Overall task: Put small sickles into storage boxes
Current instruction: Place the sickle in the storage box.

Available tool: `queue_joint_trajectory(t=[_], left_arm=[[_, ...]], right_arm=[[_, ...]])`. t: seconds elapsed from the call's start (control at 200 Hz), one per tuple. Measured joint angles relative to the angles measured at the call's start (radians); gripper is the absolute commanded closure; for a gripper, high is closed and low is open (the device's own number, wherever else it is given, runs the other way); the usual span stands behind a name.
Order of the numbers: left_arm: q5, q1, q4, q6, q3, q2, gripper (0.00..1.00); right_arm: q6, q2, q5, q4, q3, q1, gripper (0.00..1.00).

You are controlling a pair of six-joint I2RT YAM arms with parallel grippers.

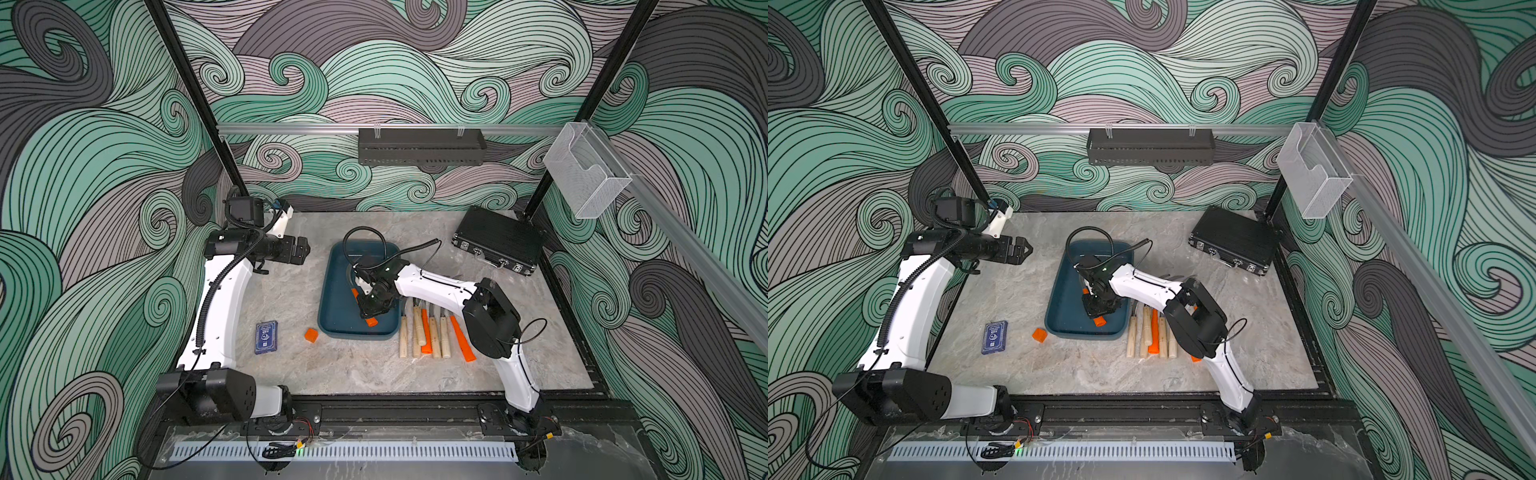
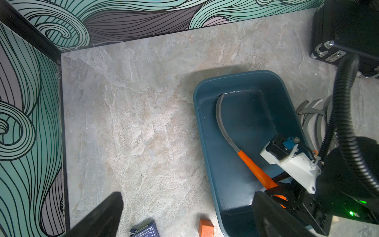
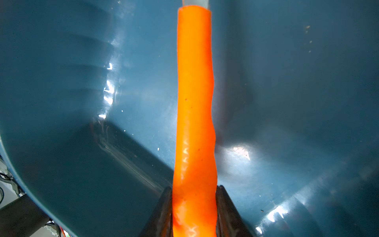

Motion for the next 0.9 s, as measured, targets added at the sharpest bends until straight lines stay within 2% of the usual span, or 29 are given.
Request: queue_joint_trajectory(t=[0.145, 0.275, 0.58, 0.715, 0.901], left_arm=[[0.0, 0.0, 0.0, 0.0, -0.002, 0.0, 0.02], [0.0, 0.0, -0.003, 0.002, -0.004, 0.0, 0.01], [0.0, 0.0, -0.006, 0.005, -0.007, 0.0, 0.01], [0.0, 0.0, -0.007, 0.005, -0.007, 0.0, 0.01], [0.0, 0.0, -0.009, 0.006, -0.007, 0.0, 0.01]], right_arm=[[-0.001, 0.0, 0.013, 0.0, 0.0, 0.001, 0.61], [-0.003, 0.0, 0.024, 0.0, 0.0, 0.001, 0.53], [-0.022, -0.008, 0.062, 0.0, -0.002, 0.001, 0.49], [-0.044, -0.069, 0.124, -0.003, -0.018, 0.001, 0.47], [-0.09, -0.252, 0.267, -0.003, -0.053, 0.001, 0.46]])
